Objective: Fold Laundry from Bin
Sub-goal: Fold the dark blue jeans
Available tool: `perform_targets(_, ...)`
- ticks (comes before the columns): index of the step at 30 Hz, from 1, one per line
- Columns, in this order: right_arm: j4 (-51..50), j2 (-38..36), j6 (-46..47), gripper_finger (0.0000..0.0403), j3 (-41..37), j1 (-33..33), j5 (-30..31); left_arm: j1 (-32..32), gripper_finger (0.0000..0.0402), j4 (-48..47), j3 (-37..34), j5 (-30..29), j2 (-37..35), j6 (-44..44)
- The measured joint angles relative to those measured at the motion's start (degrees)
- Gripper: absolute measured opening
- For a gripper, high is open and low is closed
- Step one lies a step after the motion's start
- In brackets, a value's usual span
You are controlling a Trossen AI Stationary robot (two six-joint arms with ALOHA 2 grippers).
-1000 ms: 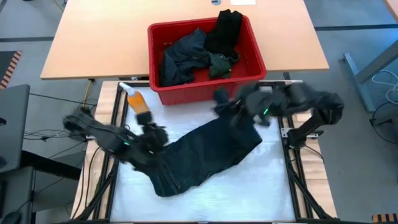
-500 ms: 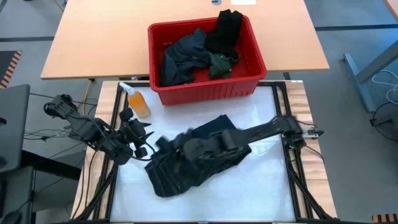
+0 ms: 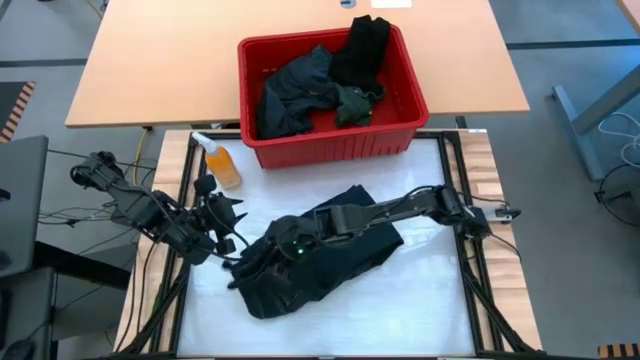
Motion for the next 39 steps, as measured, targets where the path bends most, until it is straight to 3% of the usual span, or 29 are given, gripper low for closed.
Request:
perform_targets(4, -9.3, -5.3, -1.9, 0.0264, 0.1, -1.3, 1.5, -0.3, 0.0135, 0.0, 0.0, 0.8, 0.0, 0.4)
perform_targets(7, -22.2, -9.5, -4.7, 0.0264, 0.1, -1.7, 4.9, -1.3, 0.0135, 1.2, 0.0, 2.6, 0.0, 0.8)
perform_targets(11, -41.9, -16.5, -6.5, 0.0264, -1.2, 1.3, 22.0, -2.6, 0.0135, 8.9, -1.8, 6.0, 2.0, 1.7)
perform_targets(14, -47.0, -23.5, -1.0, 0.0264, -7.5, 4.5, 32.5, -3.3, 0.0135, 19.1, -6.6, 9.4, 4.5, 5.0)
perform_targets(17, -40.0, -30.9, 4.5, 0.0264, -19.2, 7.9, 36.1, -2.8, 0.0135, 21.3, -9.3, 8.7, 8.0, 4.3)
perform_targets(21, -21.0, -39.8, 8.6, 0.0264, -39.4, 12.3, 41.8, -0.6, 0.0135, 21.6, -10.6, 6.9, 12.6, 1.7)
perform_targets(24, -0.3, -42.8, 7.1, 0.0264, -53.3, 14.6, 45.4, 2.3, 0.0135, 23.6, -10.6, 12.1, 16.3, 3.2)
perform_targets(27, 15.8, -41.4, 5.0, 0.0264, -62.9, 15.1, 48.1, 5.3, 0.0135, 28.6, -10.6, 19.4, 19.2, 8.2)
perform_targets(31, 24.3, -37.3, 7.4, 0.0264, -68.9, 12.6, 50.1, 8.5, 0.0135, 35.3, -10.6, 27.3, 20.9, 13.9)
perform_targets(35, 30.3, -31.6, 7.5, 0.0264, -70.5, 9.7, 49.6, 11.1, 0.0135, 37.0, -10.6, 28.1, 21.0, 15.3)
perform_targets(39, 27.5, -26.7, 6.6, 0.0264, -70.5, 7.8, 47.5, 13.9, 0.0135, 36.7, -10.6, 31.3, 21.4, 15.7)
